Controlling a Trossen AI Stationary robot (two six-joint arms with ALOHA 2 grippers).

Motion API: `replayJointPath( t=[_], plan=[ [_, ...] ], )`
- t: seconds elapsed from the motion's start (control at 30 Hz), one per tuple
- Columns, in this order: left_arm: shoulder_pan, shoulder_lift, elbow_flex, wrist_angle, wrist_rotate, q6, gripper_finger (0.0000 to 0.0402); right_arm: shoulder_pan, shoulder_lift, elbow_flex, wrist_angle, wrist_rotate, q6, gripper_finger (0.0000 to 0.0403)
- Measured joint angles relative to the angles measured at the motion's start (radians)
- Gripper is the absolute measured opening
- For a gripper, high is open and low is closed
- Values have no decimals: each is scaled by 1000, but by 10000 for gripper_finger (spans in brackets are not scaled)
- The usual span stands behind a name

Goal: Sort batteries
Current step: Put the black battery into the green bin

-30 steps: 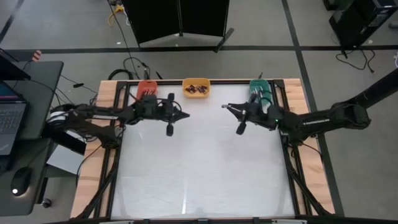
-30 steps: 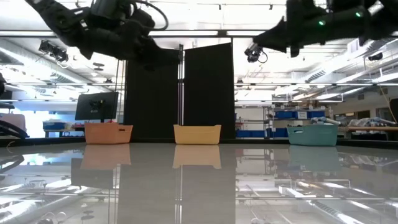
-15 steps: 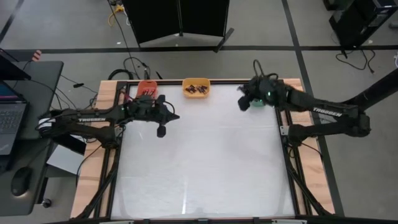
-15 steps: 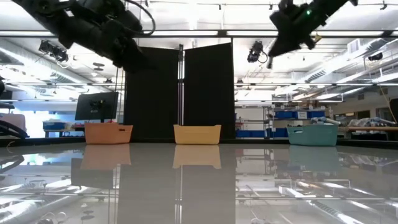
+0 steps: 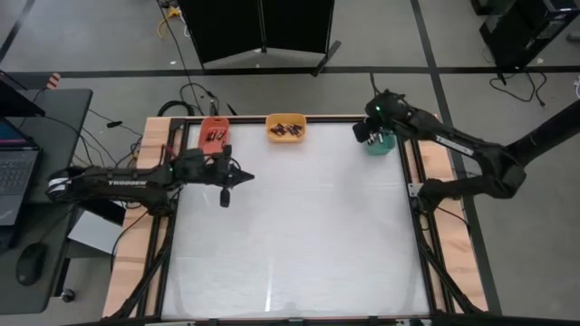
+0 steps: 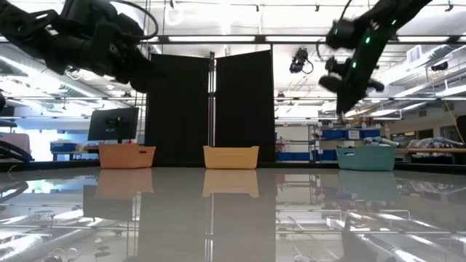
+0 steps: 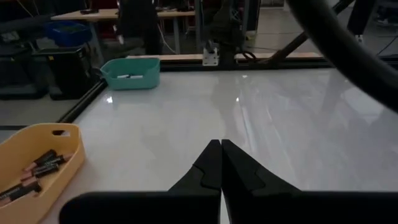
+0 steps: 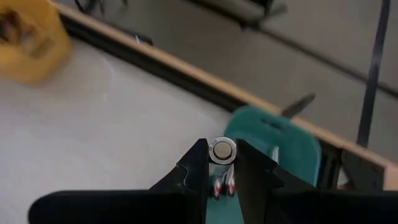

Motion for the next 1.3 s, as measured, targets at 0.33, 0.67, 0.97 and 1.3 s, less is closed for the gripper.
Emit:
replayJointPath(
  t=[0.33,0.67,0.97,1.3],
  plan=[
    [0,-89,-77,76,-17,4,7,-118,229,-1,-13,-21,11,64],
    [0,-130,-118,71,-41,3,7,-186,359,-1,7,-12,15,64],
    [0,-130,-118,70,-40,2,7,-210,415,2,16,-11,15,64],
    [0,-130,-118,67,-39,-5,7,-210,413,3,16,-21,16,102]
  ],
)
